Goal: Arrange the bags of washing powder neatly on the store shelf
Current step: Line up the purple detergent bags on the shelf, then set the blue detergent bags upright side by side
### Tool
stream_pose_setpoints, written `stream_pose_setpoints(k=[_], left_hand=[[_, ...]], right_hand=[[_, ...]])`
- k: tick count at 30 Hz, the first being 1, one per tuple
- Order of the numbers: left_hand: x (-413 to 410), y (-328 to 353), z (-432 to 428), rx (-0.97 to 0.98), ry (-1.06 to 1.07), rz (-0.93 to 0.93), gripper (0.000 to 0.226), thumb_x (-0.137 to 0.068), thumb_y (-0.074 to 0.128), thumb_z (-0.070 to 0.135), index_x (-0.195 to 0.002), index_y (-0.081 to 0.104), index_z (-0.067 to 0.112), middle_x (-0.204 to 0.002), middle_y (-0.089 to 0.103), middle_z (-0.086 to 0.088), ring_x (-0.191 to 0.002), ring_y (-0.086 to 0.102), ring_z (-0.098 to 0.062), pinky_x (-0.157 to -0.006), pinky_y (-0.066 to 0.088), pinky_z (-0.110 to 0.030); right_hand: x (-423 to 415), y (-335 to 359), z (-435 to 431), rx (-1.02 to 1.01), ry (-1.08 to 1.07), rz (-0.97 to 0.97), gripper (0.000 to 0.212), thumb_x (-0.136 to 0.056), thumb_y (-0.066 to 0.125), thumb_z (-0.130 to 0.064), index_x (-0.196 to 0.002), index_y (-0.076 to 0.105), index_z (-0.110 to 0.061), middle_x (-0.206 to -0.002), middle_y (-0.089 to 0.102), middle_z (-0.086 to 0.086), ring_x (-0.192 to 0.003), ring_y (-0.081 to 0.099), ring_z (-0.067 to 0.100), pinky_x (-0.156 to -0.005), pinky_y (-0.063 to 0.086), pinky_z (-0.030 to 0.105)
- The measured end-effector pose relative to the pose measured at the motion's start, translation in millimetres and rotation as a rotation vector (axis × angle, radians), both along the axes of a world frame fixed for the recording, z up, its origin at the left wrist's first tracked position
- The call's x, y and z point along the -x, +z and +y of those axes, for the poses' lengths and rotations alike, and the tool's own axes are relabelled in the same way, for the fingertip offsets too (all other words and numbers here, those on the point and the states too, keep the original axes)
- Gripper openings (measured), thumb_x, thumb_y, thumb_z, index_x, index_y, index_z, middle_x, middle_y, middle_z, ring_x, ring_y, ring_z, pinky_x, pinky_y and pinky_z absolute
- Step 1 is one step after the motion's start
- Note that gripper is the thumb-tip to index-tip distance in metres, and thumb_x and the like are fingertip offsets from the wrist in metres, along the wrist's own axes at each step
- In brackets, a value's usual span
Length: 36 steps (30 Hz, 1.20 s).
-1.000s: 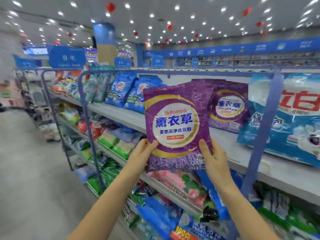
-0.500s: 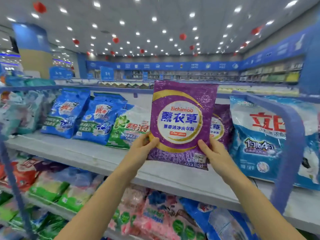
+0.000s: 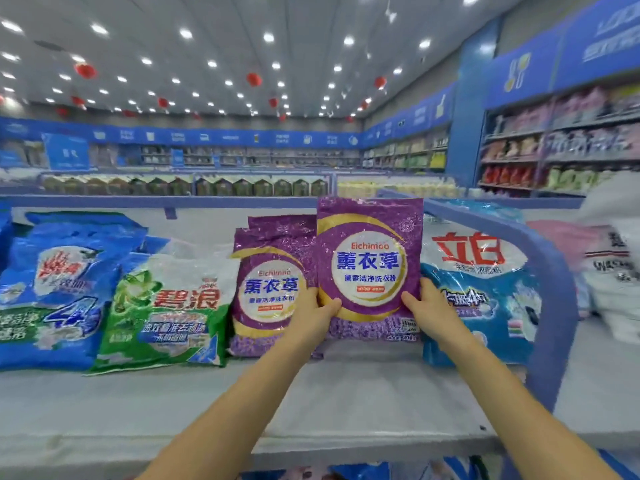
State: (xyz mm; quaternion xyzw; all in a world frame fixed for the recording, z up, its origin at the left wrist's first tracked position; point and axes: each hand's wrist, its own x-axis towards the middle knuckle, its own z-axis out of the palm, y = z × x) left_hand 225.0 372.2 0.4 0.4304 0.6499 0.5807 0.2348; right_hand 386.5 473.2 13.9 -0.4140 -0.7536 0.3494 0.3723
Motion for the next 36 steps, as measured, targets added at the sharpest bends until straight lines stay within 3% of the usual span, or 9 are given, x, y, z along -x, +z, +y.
stream_pose_setpoints(k=[3,7,12,15,22,25,28,32,36], left_hand=[[2,-4,11,0.058,0.007,0.004,0.005,-0.095,0.049,0.015,-0.096,0.046,0.010,-0.089,0.050,0.001,-0.080,0.048,-0.011,-0.072,0.041,-0.021],[3,-17,37,0.071,-0.052,-0.125,0.065,-0.086,0.058,0.008,-0.140,0.022,0.005,-0.135,0.045,-0.008,-0.122,0.048,-0.027,-0.106,0.036,-0.036],[5,-23,66,0.197,0.035,-0.284,0.080,-0.079,0.061,0.013,-0.143,0.014,0.009,-0.139,0.040,-0.018,-0.120,0.049,-0.037,-0.102,0.041,-0.048],[-1,-21,64,0.206,0.094,-0.198,0.075,-0.085,0.054,0.007,-0.146,0.009,0.012,-0.144,0.031,-0.020,-0.126,0.039,-0.036,-0.105,0.036,-0.048],[-2,-22,55,0.150,0.059,-0.068,0.087,-0.087,0.058,0.008,-0.149,-0.002,0.014,-0.148,0.027,-0.015,-0.132,0.034,-0.032,-0.108,0.035,-0.045],[-3,-8,38,0.006,-0.018,0.090,0.084,-0.087,0.057,0.007,-0.150,0.003,0.017,-0.147,0.029,-0.010,-0.130,0.036,-0.025,-0.099,0.041,-0.033],[-3,3,14,-0.076,-0.091,0.352,0.066,-0.091,0.052,0.012,-0.148,0.018,0.014,-0.152,0.022,-0.005,-0.137,0.028,-0.021,-0.110,0.032,-0.036],[1,-2,-8,0.061,-0.187,0.720,0.038,-0.093,0.050,0.018,-0.130,0.050,0.009,-0.136,0.045,-0.006,-0.121,0.047,-0.021,-0.102,0.037,-0.032],[3,-17,-11,0.396,-0.259,1.113,0.040,-0.094,0.046,0.032,-0.127,0.054,0.011,-0.147,0.033,-0.006,-0.126,0.042,-0.026,-0.105,0.033,-0.037]], right_hand=[[7,-5,4,0.023,-0.043,-0.038,0.031,-0.097,0.041,-0.015,-0.126,0.038,-0.005,-0.128,0.051,0.012,-0.111,0.050,0.026,-0.089,0.038,0.032],[29,-20,3,0.059,-0.030,0.026,0.042,-0.093,0.048,-0.013,-0.132,0.032,-0.010,-0.127,0.045,0.001,-0.122,0.045,0.022,-0.099,0.034,0.029],[46,-35,15,0.242,-0.147,0.130,0.037,-0.089,0.055,-0.008,-0.120,0.037,-0.007,-0.120,0.053,0.008,-0.105,0.053,0.024,-0.098,0.044,0.041],[51,-34,23,0.288,-0.217,0.125,0.059,-0.090,0.050,-0.010,-0.139,0.019,-0.002,-0.134,0.046,0.019,-0.116,0.050,0.033,-0.098,0.043,0.042],[46,-37,14,0.090,-0.145,0.132,0.067,-0.092,0.050,-0.012,-0.146,0.011,-0.011,-0.150,0.028,0.012,-0.135,0.031,0.028,-0.111,0.030,0.042],[41,-35,6,-0.151,-0.118,0.022,0.071,-0.093,0.048,-0.012,-0.148,0.003,-0.017,-0.154,0.014,0.008,-0.143,0.014,0.026,-0.115,0.024,0.046],[34,-37,-7,-0.329,-0.148,-0.165,0.060,-0.097,0.042,-0.017,-0.149,0.011,-0.021,-0.157,0.002,0.006,-0.145,-0.004,0.025,-0.117,0.015,0.044],[25,-44,-25,-0.531,-0.216,-0.333,0.044,-0.093,0.047,-0.010,-0.136,0.045,-0.020,-0.148,0.030,0.009,-0.134,0.030,0.029,-0.106,0.035,0.044],[20,-58,-25,-0.554,-0.208,-0.641,0.050,-0.093,0.042,-0.011,-0.141,0.035,-0.024,-0.142,0.037,0.007,-0.119,0.043,0.029,-0.099,0.034,0.038]])
